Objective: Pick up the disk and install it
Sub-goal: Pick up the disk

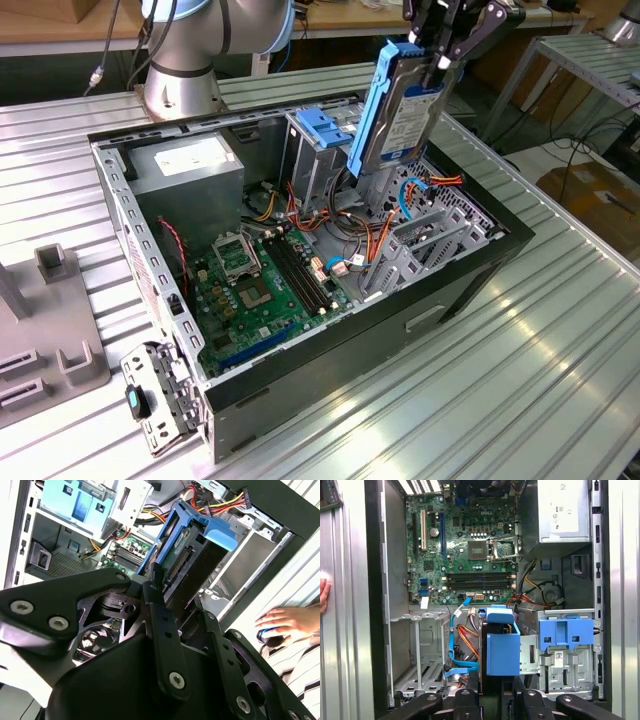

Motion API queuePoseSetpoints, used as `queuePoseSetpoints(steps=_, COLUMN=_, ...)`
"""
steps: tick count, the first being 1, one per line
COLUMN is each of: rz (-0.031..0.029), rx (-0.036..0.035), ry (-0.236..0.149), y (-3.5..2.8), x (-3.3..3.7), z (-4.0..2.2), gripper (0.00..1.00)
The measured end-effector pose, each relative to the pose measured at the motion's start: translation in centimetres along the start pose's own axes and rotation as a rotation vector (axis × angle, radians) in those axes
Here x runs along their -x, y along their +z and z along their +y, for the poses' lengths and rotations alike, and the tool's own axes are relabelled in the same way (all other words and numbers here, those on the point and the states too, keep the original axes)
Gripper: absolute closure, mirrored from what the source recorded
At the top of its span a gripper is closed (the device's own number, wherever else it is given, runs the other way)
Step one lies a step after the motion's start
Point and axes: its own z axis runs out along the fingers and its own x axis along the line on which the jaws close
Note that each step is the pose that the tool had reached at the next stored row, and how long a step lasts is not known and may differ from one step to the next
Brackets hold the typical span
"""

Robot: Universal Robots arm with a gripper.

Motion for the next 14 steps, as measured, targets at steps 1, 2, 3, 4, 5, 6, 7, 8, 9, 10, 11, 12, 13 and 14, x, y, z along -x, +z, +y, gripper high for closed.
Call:
queuePoseSetpoints(steps=1, rz=-0.0001, rx=0.0, ry=0.0, y=0.0, x=-0.11, z=0.0, gripper=0.65)
queuePoseSetpoints(steps=2, rz=0.0001, rx=0.0, ry=0.0, y=-0.01, x=-0.22, z=-0.01, gripper=0.65)
queuePoseSetpoints(steps=3, rz=0.0002, rx=0.0, ry=0.0, y=-0.01, x=-0.32, z=-0.01, gripper=0.65)
queuePoseSetpoints(steps=4, rz=0.0001, rx=0.0, ry=0.0, y=-0.01, x=-0.44, z=-0.01, gripper=0.65)
queuePoseSetpoints(steps=5, rz=0.0, rx=0.0, ry=0.0, y=0.0, x=-0.54, z=-0.02, gripper=0.65)
queuePoseSetpoints(steps=6, rz=0.0, rx=0.0, ry=0.0, y=0.0, x=-0.65, z=-0.02, gripper=0.65)
queuePoseSetpoints(steps=7, rz=0.0, rx=0.0, ry=0.0, y=-0.01, x=-0.81, z=-0.02, gripper=0.65)
queuePoseSetpoints(steps=8, rz=0.0, rx=0.0, ry=0.0, y=-0.01, x=-0.92, z=-0.03, gripper=0.65)
queuePoseSetpoints(steps=9, rz=0.0, rx=0.0, ry=0.0, y=-0.01, x=-1.02, z=-0.03, gripper=0.65)
queuePoseSetpoints(steps=10, rz=0.0, rx=0.0, ry=0.0, y=-0.01, x=-1.14, z=-0.04, gripper=0.65)
queuePoseSetpoints(steps=11, rz=0.0, rx=-0.0001, ry=0.0, y=-0.01, x=-1.22, z=-0.04, gripper=0.65)
queuePoseSetpoints(steps=12, rz=0.0001, rx=0.0, ry=0.0, y=-0.01, x=-1.28, z=-0.04, gripper=0.65)
queuePoseSetpoints(steps=13, rz=0.0, rx=0.0, ry=0.0, y=-0.01, x=-1.34, z=-0.04, gripper=0.65)
queuePoseSetpoints(steps=14, rz=0.0001, rx=0.0, ry=0.0, y=-0.02, x=-1.39, z=-0.04, gripper=0.65)
